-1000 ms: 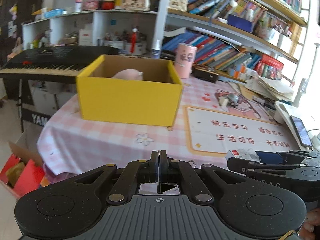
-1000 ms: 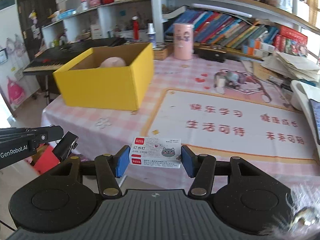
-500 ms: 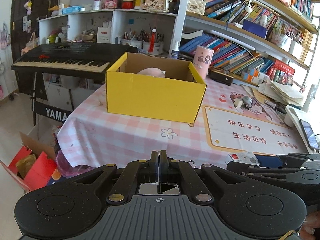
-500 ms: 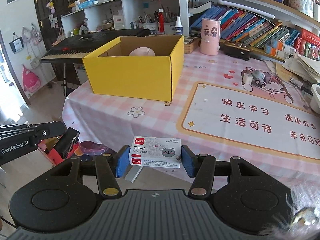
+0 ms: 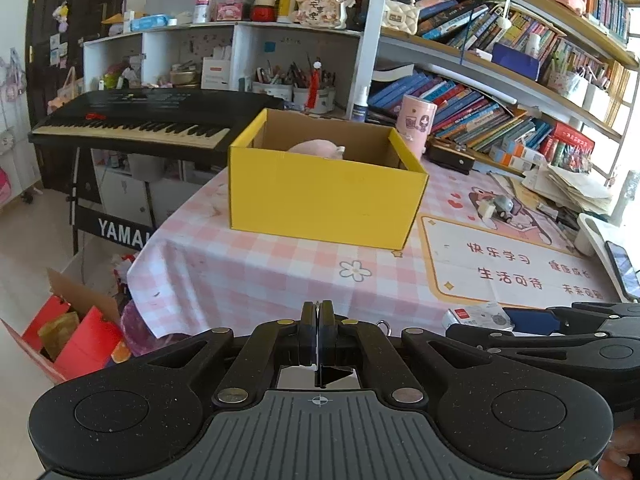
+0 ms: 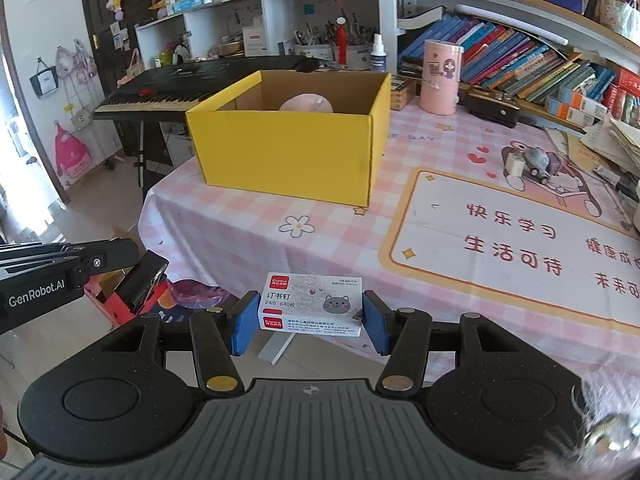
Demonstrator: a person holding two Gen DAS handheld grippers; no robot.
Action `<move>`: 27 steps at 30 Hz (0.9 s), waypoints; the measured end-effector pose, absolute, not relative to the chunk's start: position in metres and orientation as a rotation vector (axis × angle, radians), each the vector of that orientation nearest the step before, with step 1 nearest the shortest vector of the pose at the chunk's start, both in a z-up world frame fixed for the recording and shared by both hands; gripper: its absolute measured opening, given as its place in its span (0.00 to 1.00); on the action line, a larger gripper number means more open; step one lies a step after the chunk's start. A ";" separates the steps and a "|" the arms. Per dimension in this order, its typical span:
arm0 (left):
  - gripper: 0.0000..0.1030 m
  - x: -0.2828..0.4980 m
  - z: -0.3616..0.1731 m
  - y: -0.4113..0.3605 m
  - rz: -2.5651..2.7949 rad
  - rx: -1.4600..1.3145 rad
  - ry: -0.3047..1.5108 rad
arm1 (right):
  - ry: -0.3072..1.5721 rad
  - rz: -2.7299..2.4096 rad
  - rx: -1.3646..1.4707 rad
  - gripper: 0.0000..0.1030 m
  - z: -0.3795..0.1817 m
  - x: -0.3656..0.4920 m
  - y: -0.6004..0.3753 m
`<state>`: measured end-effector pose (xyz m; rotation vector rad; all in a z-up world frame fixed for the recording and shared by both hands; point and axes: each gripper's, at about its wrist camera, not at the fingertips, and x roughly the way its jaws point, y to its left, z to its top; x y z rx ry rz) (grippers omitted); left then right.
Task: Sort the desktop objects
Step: 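Carry the staple box and binder clip with both tools toward the yellow box, then lower both tools into the yellow box and open them to drop the objects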
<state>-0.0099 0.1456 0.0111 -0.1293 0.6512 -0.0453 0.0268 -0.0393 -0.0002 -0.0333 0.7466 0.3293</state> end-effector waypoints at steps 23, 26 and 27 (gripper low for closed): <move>0.00 0.056 0.034 0.155 0.052 -0.102 0.561 | 0.683 0.417 -0.064 0.51 0.005 0.085 -0.015; 0.00 0.076 0.044 0.153 0.069 -0.074 0.515 | 0.634 0.443 -0.087 0.51 0.013 0.104 -0.009; 0.00 0.084 0.048 0.153 0.072 -0.064 0.500 | 0.616 0.450 -0.095 0.51 0.016 0.111 -0.008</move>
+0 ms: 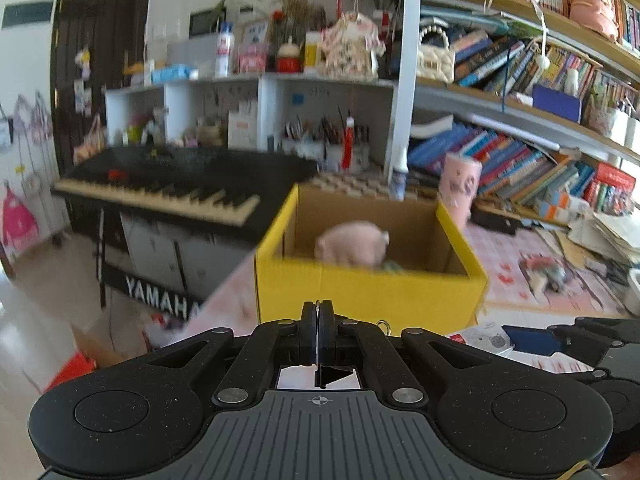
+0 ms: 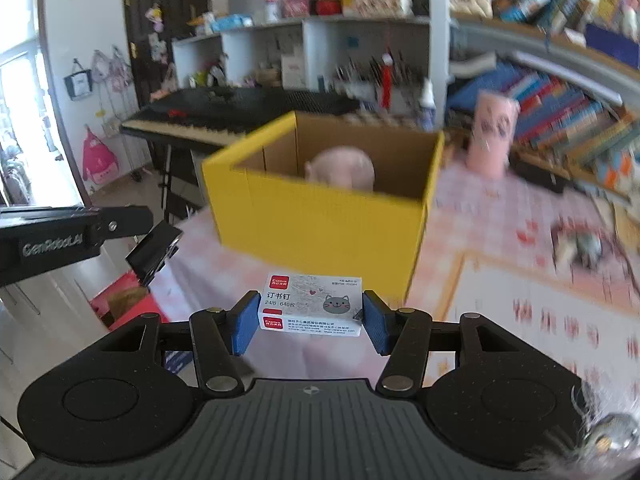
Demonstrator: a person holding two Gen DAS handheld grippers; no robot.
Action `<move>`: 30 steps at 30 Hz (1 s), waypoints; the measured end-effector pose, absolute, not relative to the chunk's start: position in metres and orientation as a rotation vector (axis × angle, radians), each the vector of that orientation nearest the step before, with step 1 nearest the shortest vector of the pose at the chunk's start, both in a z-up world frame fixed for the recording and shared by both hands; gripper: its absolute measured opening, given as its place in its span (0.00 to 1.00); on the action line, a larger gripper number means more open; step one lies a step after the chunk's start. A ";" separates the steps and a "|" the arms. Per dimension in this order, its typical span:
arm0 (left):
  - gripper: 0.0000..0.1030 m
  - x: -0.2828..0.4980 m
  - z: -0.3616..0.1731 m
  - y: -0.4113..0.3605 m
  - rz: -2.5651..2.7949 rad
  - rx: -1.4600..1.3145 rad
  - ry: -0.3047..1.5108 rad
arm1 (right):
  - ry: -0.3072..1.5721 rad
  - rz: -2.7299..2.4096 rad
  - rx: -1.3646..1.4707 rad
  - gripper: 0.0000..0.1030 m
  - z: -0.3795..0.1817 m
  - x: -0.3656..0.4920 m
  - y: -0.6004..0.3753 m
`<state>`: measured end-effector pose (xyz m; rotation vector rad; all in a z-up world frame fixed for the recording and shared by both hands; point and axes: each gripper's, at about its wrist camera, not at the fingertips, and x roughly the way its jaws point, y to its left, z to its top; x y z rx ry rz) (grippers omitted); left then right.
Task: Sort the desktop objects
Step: 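Lower both tools into the yellow box and open them to drop the objects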
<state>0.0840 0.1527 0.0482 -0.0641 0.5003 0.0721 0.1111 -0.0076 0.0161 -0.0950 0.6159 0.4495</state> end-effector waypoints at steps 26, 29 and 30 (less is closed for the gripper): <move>0.00 0.261 0.005 0.146 0.092 -0.018 0.738 | 0.768 0.657 -0.363 0.51 0.008 0.336 0.015; 0.00 0.271 -0.004 0.146 0.081 0.000 0.798 | 0.811 0.727 -0.464 0.51 0.000 0.356 0.024; 0.00 0.273 -0.006 0.146 0.078 0.004 0.811 | 0.816 0.744 -0.496 0.51 -0.002 0.360 0.027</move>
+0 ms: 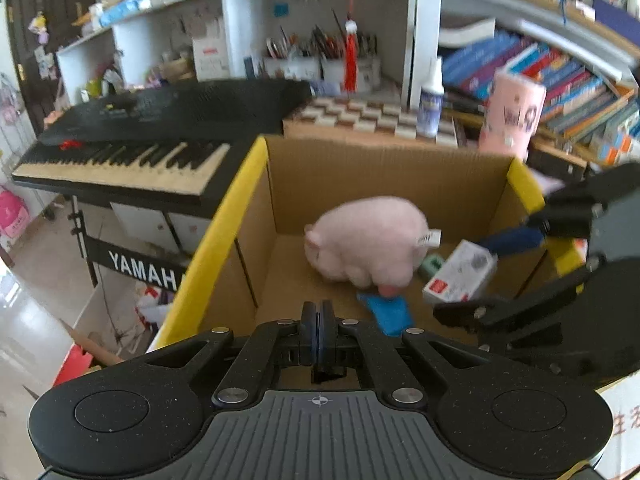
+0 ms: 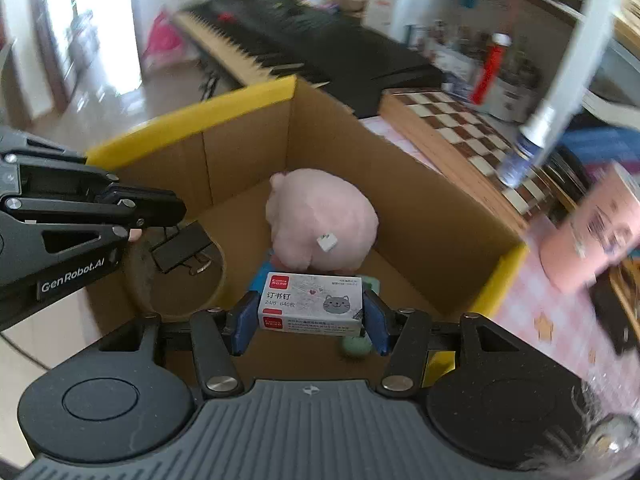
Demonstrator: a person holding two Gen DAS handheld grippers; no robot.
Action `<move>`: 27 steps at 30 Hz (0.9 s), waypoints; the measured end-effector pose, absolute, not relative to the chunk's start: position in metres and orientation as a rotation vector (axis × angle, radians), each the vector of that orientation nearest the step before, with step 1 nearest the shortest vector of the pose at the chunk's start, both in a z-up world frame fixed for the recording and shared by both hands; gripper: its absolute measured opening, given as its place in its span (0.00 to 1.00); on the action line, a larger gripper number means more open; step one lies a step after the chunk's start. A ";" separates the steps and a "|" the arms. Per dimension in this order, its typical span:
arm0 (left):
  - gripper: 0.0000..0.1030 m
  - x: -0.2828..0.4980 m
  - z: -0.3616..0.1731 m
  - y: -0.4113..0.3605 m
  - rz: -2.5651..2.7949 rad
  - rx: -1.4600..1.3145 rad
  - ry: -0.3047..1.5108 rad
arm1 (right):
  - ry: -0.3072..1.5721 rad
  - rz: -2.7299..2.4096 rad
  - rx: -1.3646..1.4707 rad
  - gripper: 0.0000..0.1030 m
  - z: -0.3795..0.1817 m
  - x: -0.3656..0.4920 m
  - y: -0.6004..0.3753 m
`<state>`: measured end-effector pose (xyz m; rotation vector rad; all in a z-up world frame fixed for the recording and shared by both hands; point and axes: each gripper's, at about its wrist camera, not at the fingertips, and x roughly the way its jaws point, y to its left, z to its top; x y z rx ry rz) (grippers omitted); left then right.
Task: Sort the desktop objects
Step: 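Lower both tools into the yellow box and open them to drop the objects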
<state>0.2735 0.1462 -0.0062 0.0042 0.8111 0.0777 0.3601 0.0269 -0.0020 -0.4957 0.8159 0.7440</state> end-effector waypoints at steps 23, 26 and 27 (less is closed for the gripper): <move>0.15 0.256 0.007 0.134 0.066 0.015 0.773 | 0.844 0.852 -0.613 0.52 -0.006 0.365 0.043; 0.15 0.243 0.018 0.137 0.079 0.000 0.727 | 0.796 0.817 -0.572 0.52 0.008 0.352 0.034; 0.16 0.237 0.022 0.137 0.085 -0.002 0.708 | 0.775 0.803 -0.558 0.52 0.014 0.346 0.030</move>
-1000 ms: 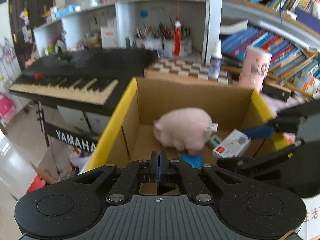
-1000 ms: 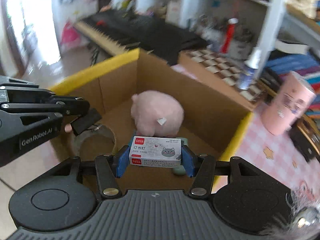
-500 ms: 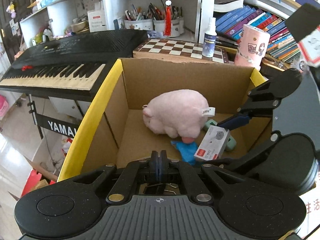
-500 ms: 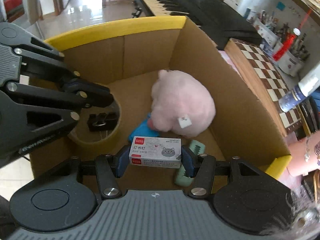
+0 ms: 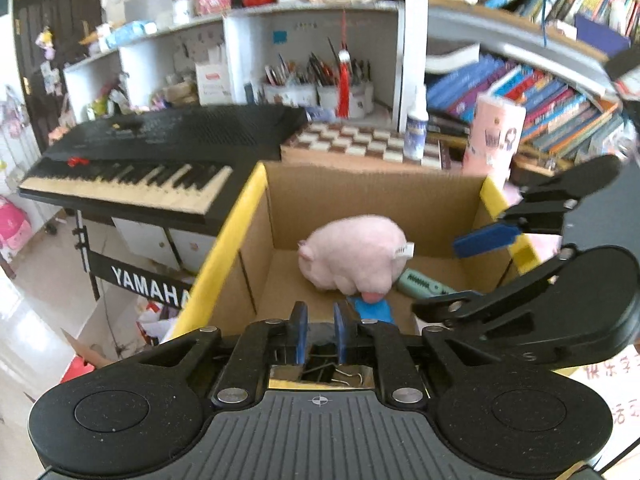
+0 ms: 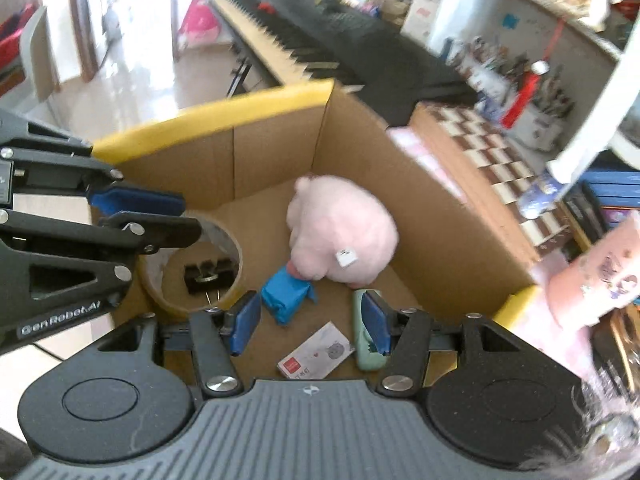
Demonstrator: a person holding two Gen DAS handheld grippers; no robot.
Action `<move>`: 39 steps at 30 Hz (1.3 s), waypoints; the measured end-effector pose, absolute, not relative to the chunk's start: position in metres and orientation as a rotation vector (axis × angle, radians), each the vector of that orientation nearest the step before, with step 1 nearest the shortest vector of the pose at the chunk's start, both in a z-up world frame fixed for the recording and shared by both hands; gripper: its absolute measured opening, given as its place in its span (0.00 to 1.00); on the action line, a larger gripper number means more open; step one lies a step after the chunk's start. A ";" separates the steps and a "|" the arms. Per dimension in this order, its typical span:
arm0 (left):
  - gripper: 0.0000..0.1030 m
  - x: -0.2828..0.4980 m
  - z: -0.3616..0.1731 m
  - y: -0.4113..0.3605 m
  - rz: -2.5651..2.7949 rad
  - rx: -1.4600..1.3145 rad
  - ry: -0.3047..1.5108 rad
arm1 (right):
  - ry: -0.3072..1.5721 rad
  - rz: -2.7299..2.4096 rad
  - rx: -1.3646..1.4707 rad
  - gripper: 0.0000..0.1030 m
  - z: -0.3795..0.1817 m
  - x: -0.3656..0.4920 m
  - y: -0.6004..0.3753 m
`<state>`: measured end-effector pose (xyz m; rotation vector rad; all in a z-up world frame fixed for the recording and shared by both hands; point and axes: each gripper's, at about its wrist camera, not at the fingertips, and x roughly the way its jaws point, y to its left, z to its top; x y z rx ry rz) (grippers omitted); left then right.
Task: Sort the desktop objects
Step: 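Lower both tools into the yellow box and open them to drop the objects, then lift both open tools out of the box and move toward the table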
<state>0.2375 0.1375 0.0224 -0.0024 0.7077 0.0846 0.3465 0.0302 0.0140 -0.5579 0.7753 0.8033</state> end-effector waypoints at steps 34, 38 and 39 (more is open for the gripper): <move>0.65 0.022 0.042 0.144 0.111 -0.035 0.561 | 0.510 0.280 -0.029 0.60 0.036 0.068 -0.043; 0.67 0.003 0.035 0.141 0.117 -0.044 0.566 | 0.505 0.262 -0.068 0.60 0.027 0.038 -0.038; 0.68 0.000 0.033 0.140 0.118 -0.041 0.571 | 0.508 0.258 -0.082 0.60 0.025 0.031 -0.037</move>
